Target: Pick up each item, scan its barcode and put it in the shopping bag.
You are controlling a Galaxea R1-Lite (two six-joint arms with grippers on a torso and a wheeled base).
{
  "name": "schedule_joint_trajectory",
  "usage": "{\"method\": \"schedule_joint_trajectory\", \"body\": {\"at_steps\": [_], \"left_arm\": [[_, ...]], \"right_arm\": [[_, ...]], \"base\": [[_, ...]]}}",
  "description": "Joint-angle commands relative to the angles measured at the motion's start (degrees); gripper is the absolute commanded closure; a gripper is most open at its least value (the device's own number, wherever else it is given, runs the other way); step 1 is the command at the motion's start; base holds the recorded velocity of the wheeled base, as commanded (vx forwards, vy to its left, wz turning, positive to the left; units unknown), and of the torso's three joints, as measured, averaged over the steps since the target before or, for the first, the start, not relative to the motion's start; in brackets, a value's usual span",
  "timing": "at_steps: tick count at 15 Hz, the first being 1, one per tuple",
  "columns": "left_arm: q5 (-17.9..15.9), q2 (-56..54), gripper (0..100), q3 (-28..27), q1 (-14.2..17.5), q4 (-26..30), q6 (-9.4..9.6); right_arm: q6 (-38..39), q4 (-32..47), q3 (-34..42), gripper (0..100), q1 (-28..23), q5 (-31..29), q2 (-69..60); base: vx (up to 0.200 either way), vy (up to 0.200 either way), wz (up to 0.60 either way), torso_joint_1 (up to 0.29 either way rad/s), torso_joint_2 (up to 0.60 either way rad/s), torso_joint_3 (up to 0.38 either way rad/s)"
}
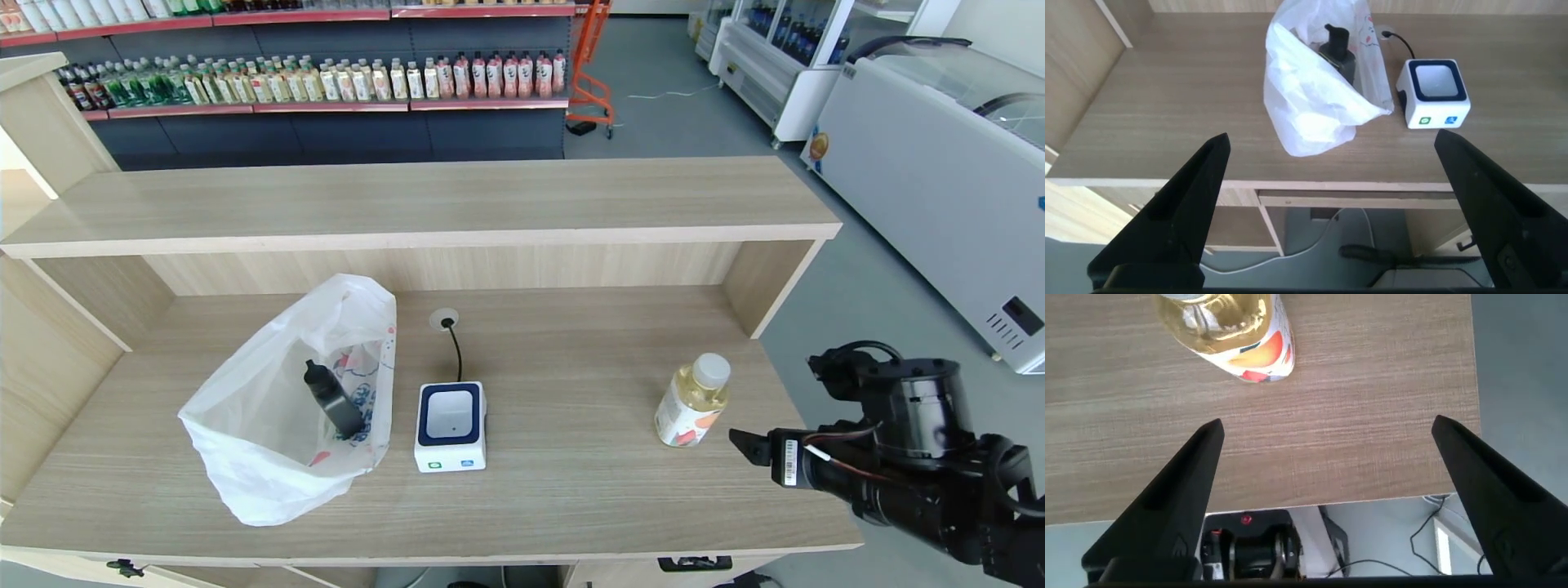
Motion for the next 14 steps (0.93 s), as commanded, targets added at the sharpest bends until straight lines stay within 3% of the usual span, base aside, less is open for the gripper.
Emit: {"method": "schedule_joint_trajectory", "body": {"at_steps": [1,4,14], "left_arm": [[0.0,0.0,0,0.0,0.0,0.0,0.00],[0.0,0.0,0,0.0,0.0,0.0,0.00],[0.0,0.0,0,0.0,0.0,0.0,0.00]], "right_arm": [[-3.3,-7.1,-0.3,0,1.3,-0.5,9.3],[-7.8,-15.5,-0.5,0,1.3,-0.5,14.0],[-12.3,-24.7,-6.4,0,1.6,1.6,23.0]], "base": [[0.000,0.000,0.00,0.000,0.00,0.000],[0.000,0.000,0.00,0.000,0.00,0.000],[0.000,0.000,0.00,0.000,0.00,0.000]]}}
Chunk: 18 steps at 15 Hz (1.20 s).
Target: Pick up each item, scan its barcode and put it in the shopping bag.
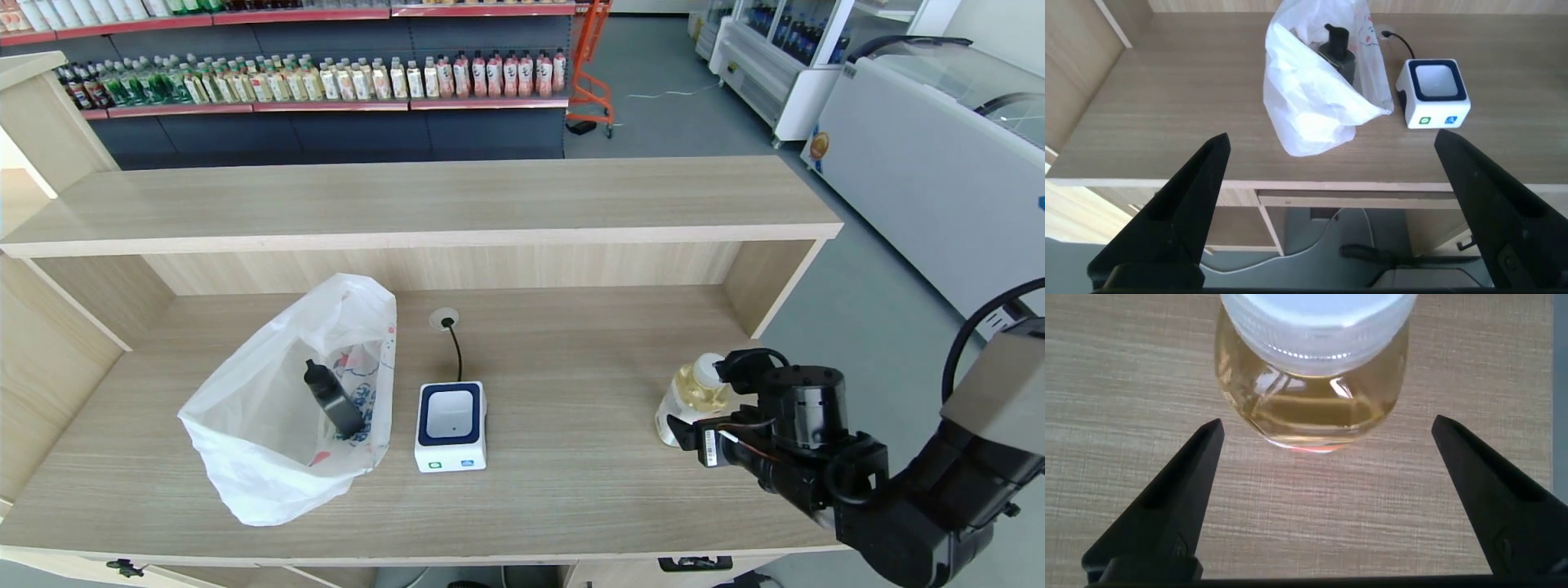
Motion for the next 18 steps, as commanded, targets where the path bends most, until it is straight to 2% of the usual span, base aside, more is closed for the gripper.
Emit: {"method": "schedule_joint_trajectory", "body": {"at_steps": [1,5,14,15,18], "left_arm": [[0.0,0.0,0,0.0,0.0,0.0,0.00],[0.0,0.0,0,0.0,0.0,0.0,0.00],[0.0,0.0,0,0.0,0.0,0.0,0.00],[0.0,0.0,0,0.0,0.0,0.0,0.00],[0.0,0.0,0,0.0,0.0,0.0,0.00]], "right_arm": [[-1.2,-2.3,-2.6,0,0.2,0.2,3.4],[-5.9,-6.3,-5.3,0,0.5,2.8,7.6],[-7.5,-6.7,-13.1,0,0.8,2.9,13.0],[-7.5,-6.7,-13.5,100,0.8,3.0,13.3],[-7.5,-6.7,-15.9,100,0.8,3.0,13.7]], "base": [[0.000,0.000,0.00,0.000,0.00,0.000],[0.000,0.000,0.00,0.000,0.00,0.000],[0.000,0.000,0.00,0.000,0.00,0.000],[0.000,0.000,0.00,0.000,0.00,0.000],[0.000,0.000,0.00,0.000,0.00,0.000]]}}
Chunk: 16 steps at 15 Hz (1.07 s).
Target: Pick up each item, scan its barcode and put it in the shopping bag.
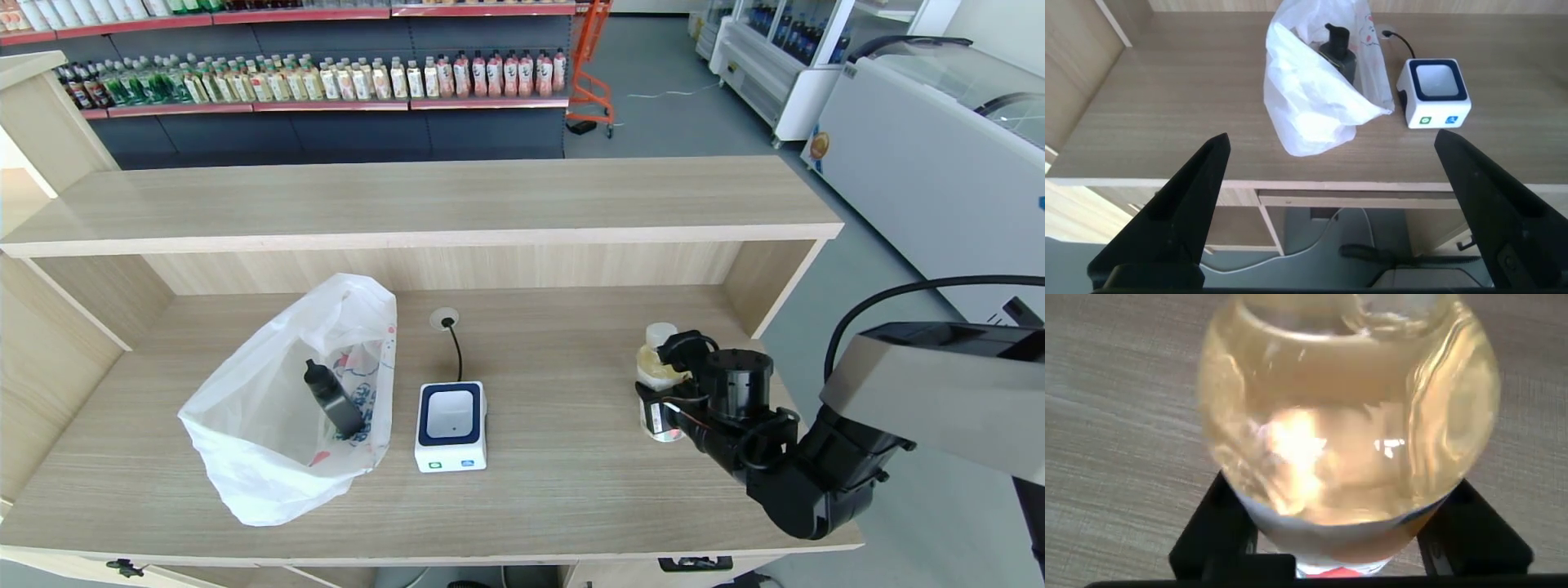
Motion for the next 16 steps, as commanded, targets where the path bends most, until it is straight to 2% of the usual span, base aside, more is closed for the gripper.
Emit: {"method": "schedule_joint_trajectory", "body": {"at_steps": [1,11,14,16], "left_arm": [[0.0,0.0,0,0.0,0.0,0.0,0.00],[0.0,0.0,0,0.0,0.0,0.0,0.00],[0.0,0.0,0,0.0,0.0,0.0,0.00],[0.0,0.0,0,0.0,0.0,0.0,0.00]], "right_arm": [[0.0,0.0,-1.0,100,-0.1,0.1,0.0],[0.8,-3.4,1.2,100,-0.1,1.2,-1.6],[4.9,-3.4,1.6,100,0.0,1.5,-6.9],[10.8,-3.5,3.8,100,-0.3,6.5,-12.9]], "base": [[0.000,0.000,0.00,0.000,0.00,0.000],[0.000,0.000,0.00,0.000,0.00,0.000],[0.000,0.000,0.00,0.000,0.00,0.000],[0.000,0.000,0.00,0.000,0.00,0.000]]}}
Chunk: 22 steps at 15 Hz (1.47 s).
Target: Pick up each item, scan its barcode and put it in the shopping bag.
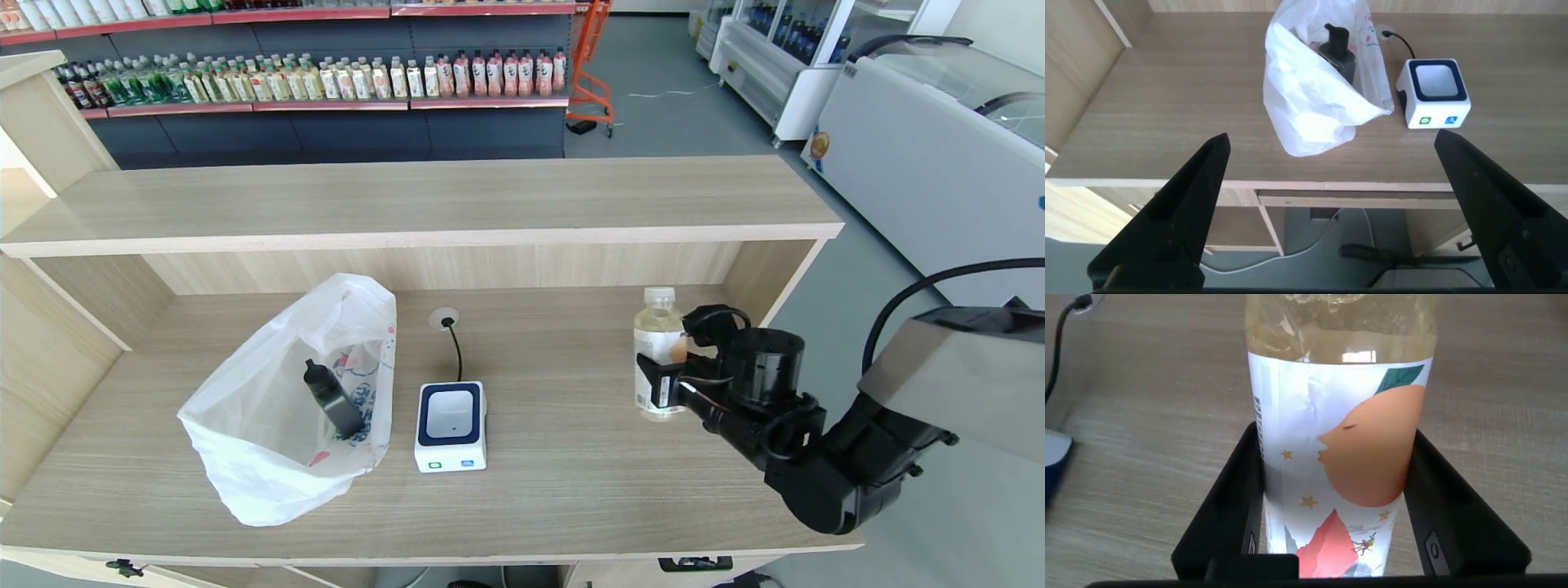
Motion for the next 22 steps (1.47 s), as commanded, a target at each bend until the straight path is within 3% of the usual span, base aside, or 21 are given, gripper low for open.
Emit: {"method": "schedule_joint_trajectory", "body": {"at_steps": [1,4,7,14,17,22], "left_arm": [[0.0,0.0,0,0.0,0.0,0.0,0.00],[0.0,0.0,0,0.0,0.0,0.0,0.00],[0.0,0.0,0,0.0,0.0,0.0,0.00],[0.0,0.0,0,0.0,0.0,0.0,0.00],[0.0,0.0,0,0.0,0.0,0.0,0.00],[0.0,0.0,0,0.0,0.0,0.0,0.00]], "right_arm": [[4.9,-0.2,3.6,100,-0.7,6.3,-9.8],[9.7,-0.2,8.1,100,-1.6,17.6,-18.1],[9.7,-0.1,10.7,100,0.1,23.8,-23.8],[9.9,1.8,11.4,100,9.8,23.0,-26.8],[14.1,5.0,11.7,100,13.1,22.9,-28.7],[15.4,9.2,12.7,100,13.2,23.0,-29.0]], "base": [[0.000,0.000,0.00,0.000,0.00,0.000],[0.000,0.000,0.00,0.000,0.00,0.000],[0.000,0.000,0.00,0.000,0.00,0.000],[0.000,0.000,0.00,0.000,0.00,0.000],[0.000,0.000,0.00,0.000,0.00,0.000],[0.000,0.000,0.00,0.000,0.00,0.000]]}}
